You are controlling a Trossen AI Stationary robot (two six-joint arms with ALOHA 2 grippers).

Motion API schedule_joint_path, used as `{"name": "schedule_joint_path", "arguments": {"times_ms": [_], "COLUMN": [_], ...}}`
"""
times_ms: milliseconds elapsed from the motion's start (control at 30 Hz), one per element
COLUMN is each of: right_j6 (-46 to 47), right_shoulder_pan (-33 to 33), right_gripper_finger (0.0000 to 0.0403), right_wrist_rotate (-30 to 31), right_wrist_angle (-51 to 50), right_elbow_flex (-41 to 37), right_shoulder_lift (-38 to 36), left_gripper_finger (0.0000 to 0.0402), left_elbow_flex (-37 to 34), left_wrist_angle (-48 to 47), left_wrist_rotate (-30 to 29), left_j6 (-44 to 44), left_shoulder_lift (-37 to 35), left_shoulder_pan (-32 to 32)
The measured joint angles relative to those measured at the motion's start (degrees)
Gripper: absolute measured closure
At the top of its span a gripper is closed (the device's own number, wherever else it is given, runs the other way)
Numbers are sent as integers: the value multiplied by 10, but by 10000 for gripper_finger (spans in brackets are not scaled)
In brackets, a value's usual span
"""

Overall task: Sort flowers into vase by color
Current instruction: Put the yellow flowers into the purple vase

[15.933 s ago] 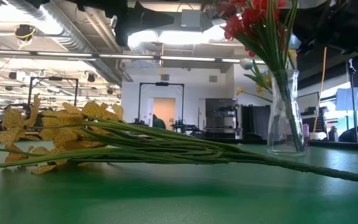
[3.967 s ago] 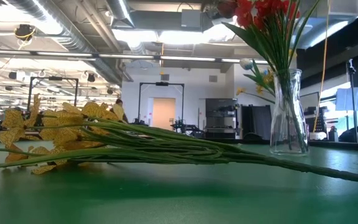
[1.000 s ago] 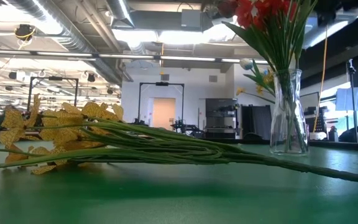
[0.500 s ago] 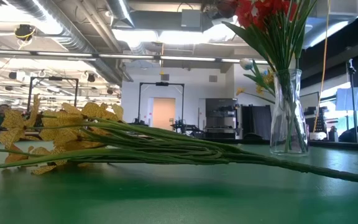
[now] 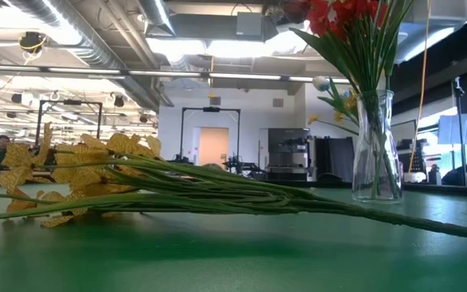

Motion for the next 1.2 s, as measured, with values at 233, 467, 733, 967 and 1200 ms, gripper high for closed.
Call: {"name": "schedule_joint_path", "arguments": {"times_ms": [233,467,733,967,1200], "right_j6": [-10,-33,5,143,239], "right_shoulder_pan": [38,171,353,422,404], "right_gripper_finger": [262,262,262,262,262], "right_wrist_rotate": [46,193,373,430,410], "right_wrist_angle": [-55,-93,-134,-134,-129], "right_elbow_flex": [84,178,219,221,221], "right_shoulder_lift": [52,130,267,343,450], "left_gripper_finger": [262,262,262,263,263], "left_elbow_flex": [-12,-12,-12,-12,-12], "left_wrist_angle": [-2,0,-1,-1,-1], "left_wrist_rotate": [-13,-13,-16,-23,-30], "left_j6": [-11,-10,-9,-10,-12], "left_shoulder_lift": [0,0,0,0,0], "left_shoulder_pan": [-5,-5,-5,-5,0]}}
